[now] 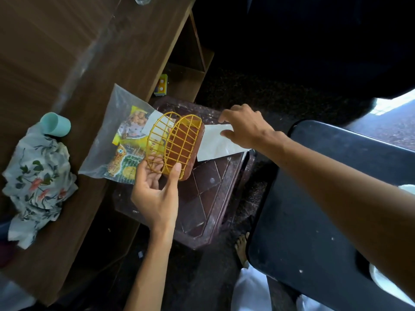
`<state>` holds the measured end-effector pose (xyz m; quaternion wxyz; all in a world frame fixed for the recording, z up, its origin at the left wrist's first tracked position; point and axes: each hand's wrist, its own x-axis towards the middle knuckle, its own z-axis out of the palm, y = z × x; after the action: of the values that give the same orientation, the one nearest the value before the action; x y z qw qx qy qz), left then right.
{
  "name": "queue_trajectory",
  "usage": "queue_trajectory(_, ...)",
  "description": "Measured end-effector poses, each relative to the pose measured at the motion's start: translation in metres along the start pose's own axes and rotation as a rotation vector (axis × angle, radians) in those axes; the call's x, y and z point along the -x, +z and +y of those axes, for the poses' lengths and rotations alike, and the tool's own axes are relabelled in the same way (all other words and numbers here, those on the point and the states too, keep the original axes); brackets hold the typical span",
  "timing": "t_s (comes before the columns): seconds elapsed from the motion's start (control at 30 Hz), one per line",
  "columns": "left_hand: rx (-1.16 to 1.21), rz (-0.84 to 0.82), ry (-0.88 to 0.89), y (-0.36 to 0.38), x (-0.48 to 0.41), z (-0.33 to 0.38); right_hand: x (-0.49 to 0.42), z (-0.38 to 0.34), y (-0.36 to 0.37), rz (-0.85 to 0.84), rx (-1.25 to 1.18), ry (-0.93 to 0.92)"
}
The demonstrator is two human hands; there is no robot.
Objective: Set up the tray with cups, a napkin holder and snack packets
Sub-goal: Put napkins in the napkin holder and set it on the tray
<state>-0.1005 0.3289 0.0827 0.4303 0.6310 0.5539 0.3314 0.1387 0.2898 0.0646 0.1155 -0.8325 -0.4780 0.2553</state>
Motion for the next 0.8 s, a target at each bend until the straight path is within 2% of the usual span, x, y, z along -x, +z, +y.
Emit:
queue_trajectory(0.17, 0.004, -0.018, -0.002, -0.002, 0.005, -0.001, -0.005, -0.007, 0.013, -0.057, 0.154, 0.152)
queue_trajectory(0.47, -0.009, -0.016, -0.021, -0.003, 0.005, 0.003, -0.007, -0.003, 0.014, -0.083, -0.043, 0.274)
queue_trajectory(0.67, -0.011, -0.013, -0.029, -0.008, 0.005, 0.002, -0.006, 0.0, 0.016, -0.101, 0.017, 0.239)
queue_trajectory(0.8, -0.007, -0.002, -0.019, -0.01, 0.004, -0.001, -0.001, 0.003, 0.023, 0.01, -0.036, 0.178)
